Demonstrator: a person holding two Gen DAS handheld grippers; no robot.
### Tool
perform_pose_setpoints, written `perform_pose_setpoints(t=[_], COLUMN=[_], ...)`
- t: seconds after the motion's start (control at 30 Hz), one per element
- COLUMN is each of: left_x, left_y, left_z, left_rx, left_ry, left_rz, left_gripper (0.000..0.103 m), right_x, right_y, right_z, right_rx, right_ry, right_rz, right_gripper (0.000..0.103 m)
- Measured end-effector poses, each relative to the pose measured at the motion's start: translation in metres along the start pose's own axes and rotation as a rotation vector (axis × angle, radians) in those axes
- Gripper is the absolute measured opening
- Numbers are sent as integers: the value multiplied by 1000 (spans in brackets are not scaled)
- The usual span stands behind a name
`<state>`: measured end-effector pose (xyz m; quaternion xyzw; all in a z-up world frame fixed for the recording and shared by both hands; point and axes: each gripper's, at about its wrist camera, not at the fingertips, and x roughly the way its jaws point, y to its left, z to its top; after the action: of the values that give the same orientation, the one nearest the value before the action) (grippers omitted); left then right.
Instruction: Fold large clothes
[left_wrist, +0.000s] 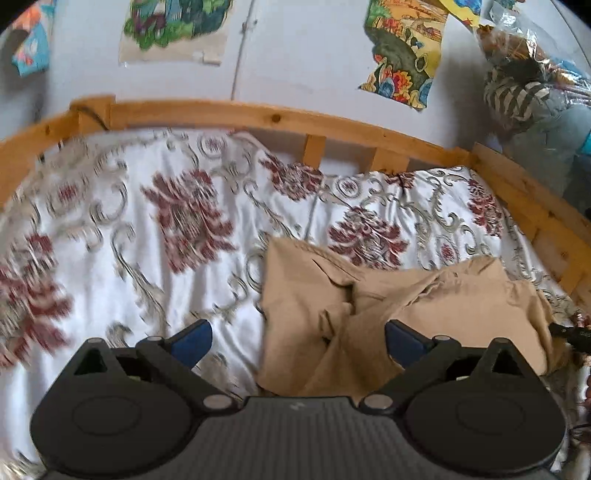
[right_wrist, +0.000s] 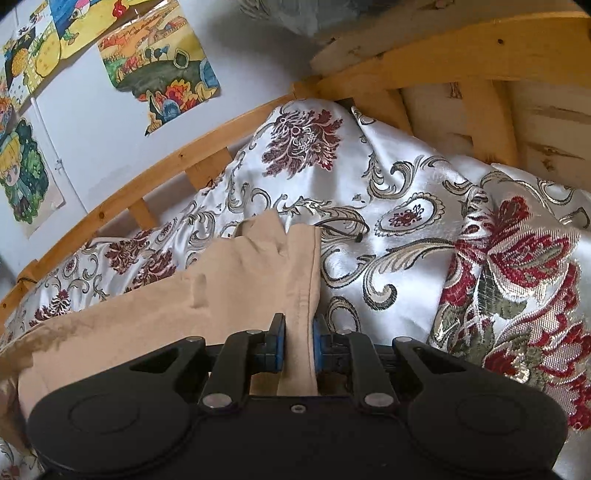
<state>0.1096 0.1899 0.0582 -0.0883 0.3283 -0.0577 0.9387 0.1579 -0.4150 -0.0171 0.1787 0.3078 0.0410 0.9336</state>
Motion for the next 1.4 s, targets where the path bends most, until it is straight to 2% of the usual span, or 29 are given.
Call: perform_pose_setpoints(t=[0.2, 0.3, 0.4, 0.5, 0.6, 0.67, 0.7, 0.77, 0.83, 0.87, 0.93, 0.97, 1.0, 1.03, 1.07, 1.1, 1.17, 1.3, 1.33, 1.37, 1.4], left_x=[-10, -14, -15, -12, -5, 5, 12, 27, 43, 50, 53, 51, 47, 45, 43, 43, 46, 49, 48, 48, 51], left_y=[23, 21, 9, -10, -34, -53, -63, -76, -84, -84, -78, -71, -62, -55, -46, -38, -22, 11, 18, 23, 25], left_z=[21, 13, -12, -46, -77, -90, -95, -98, -96, -94, -87, -82, -77, -74, -69, -65, -56, -39, -34, -30, -24], left_rx=[-140, -93, -15, 71, 209, 301, 334, 347, 345, 332, 261, 212, 155, 105, 63, 21, -49, -204, -246, -273, -270], left_ry=[-49, -43, 5, 71, 110, 96, 77, 42, 32, 37, 41, 23, 4, -13, -26, -38, -32, -21, -13, -1, 20], left_rz=[18, 19, 24, 13, 4, 29, 53, 108, 148, 173, 173, 161, 159, 162, 171, 185, 212, 265, 257, 254, 264], left_gripper=[102, 102, 102, 102, 102, 102, 102, 102, 92, 78, 70, 56, 39, 30, 15, 7, 2, 1, 1, 1, 1], right_x=[-2, -2, -3, -8, -13, -16, -17, -18, -18, -18, -18, -18, -19, -19, -20, -20, -22, -28, -30, -35, -42], right_y=[0, -3, 2, 12, 17, 19, 21, 21, 21, 21, 22, 22, 22, 21, 21, 20, 20, 26, 29, 31, 28], right_z=[-1, 0, -1, -5, -8, -10, -10, -12, -15, -16, -19, -19, -19, -19, -18, -17, -17, -14, -13, -11, -6], right_rx=[-36, -22, -65, -132, -152, -155, -157, -158, -153, -153, -162, -164, -159, -154, -146, -138, -136, -178, -198, -204, -170], right_ry=[-14, -15, -9, 2, 16, 22, 24, 35, 55, 63, 68, 65, 57, 50, 43, 33, -5, -72, -96, -125, -146], right_rz=[-54, -54, -90, -122, -106, -94, -94, -106, -118, -121, -121, -119, -118, -117, -114, -114, -129, -144, -165, -184, -165], right_gripper=[16, 16, 17, 24, 38, 53, 56, 66, 71, 71, 69, 66, 63, 57, 47, 43, 22, 12, 8, 7, 7])
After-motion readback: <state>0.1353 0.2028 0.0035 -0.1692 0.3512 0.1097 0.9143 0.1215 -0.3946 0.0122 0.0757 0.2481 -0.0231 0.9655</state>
